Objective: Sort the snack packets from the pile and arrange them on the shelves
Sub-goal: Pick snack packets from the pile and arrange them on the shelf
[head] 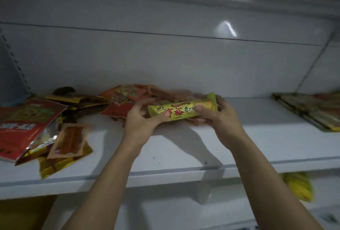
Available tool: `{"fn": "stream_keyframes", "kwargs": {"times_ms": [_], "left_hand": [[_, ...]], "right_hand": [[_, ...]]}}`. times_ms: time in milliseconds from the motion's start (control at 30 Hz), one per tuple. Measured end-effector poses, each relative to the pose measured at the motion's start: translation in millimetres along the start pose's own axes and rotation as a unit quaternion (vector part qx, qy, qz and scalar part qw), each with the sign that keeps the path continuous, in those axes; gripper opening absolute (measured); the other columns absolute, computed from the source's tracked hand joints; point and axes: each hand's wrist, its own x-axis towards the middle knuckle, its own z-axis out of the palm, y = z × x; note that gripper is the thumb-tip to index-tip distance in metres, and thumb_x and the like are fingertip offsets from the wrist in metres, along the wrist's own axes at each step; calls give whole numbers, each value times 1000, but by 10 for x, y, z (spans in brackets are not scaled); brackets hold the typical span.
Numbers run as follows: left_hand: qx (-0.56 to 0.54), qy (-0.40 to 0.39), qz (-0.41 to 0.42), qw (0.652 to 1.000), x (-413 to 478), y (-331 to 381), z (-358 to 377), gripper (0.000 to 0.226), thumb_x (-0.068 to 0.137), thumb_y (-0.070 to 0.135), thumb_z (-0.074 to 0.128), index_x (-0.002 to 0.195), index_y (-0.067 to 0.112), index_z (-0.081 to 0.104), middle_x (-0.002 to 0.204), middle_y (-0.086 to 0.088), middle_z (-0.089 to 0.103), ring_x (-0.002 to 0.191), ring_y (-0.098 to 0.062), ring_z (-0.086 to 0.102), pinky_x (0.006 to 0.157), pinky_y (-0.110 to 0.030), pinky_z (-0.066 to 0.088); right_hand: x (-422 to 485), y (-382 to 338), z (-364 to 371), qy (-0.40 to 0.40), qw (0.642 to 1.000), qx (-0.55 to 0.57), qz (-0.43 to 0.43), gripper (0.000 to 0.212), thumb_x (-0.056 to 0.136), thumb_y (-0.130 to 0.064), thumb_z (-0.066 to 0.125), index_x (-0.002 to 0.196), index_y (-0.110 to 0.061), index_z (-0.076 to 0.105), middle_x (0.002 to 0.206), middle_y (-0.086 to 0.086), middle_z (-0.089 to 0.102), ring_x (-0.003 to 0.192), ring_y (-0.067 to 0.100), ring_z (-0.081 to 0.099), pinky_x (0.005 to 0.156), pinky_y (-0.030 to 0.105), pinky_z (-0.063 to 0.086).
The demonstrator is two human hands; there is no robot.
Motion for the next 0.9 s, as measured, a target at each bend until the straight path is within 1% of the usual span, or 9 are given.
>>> {"fn": "stream_keyframes", "kwargs": {"times_ms": [67,100,233,300,400,500,600,767,900], "left_hand": [[-15,4,6,1000,-15,11,264,46,71,4,84,108,16,61,99,-8,74,96,-20,71,83,-33,57],[-22,2,8,1000,-31,28,402,46,71,4,84,109,14,60,98,-8,74,95,-20,72,81,-32,56],[-39,-28,9,999,-167,85,1106,50,72,8,84,113,11,55,98,-3,75,94,-16,72,81,-32,55],[-28,-51,9,998,-310,96,1544,50,75,14,83,113,14,52,102,-2,72,95,-14,70,83,-31,54],[-11,-93,1,996,-589,66,2231,47,80,12,79,118,14,51,109,-1,67,90,-6,65,76,-22,51],[18,-168,-18,985,-919,-1,2887,59,83,12,76,134,9,45,123,-5,63,95,-7,64,86,-32,51],[56,-222,-14,973,-1261,-35,3469,69,84,19,77,142,12,41,130,-2,61,104,-13,64,96,-41,52],[86,-293,-12,952,-1788,16,4388,70,84,28,77,143,16,41,127,0,61,107,-18,63,94,-43,53],[98,-358,-15,928,-2069,-1,5036,75,85,35,75,146,13,37,121,-3,66,107,-21,65,95,-46,53]], "right_hand": [[-118,-90,-276,1,1000,-1,-1,42,75,1,75,112,-10,60,101,12,72,91,27,72,72,31,58],[-188,-134,-405,8,1000,-6,-4,42,77,3,73,114,-11,60,101,12,72,93,28,72,74,32,58],[-484,-282,-1002,82,996,-5,-29,53,77,1,75,124,-19,59,108,16,65,98,34,69,83,44,59],[-664,-376,-1353,132,990,3,-48,48,76,1,77,118,-16,61,106,19,64,95,34,70,80,42,59],[-984,-513,-1945,214,975,21,-53,36,77,1,77,108,-5,59,107,26,65,95,37,69,79,40,60],[-1349,-650,-2555,270,960,35,-63,29,79,-3,77,101,-1,58,103,25,67,94,37,70,80,40,60],[-1723,-785,-3102,310,947,31,-71,30,79,-4,78,102,-2,58,99,18,69,90,34,71,76,37,60],[-2274,-956,-3933,379,923,25,-70,28,80,-7,77,97,-3,54,105,21,66,93,35,70,80,43,60],[-2556,-1046,-4371,438,894,3,-97,28,81,-4,76,88,-5,50,98,21,62,85,30,70,70,33,60]]}}
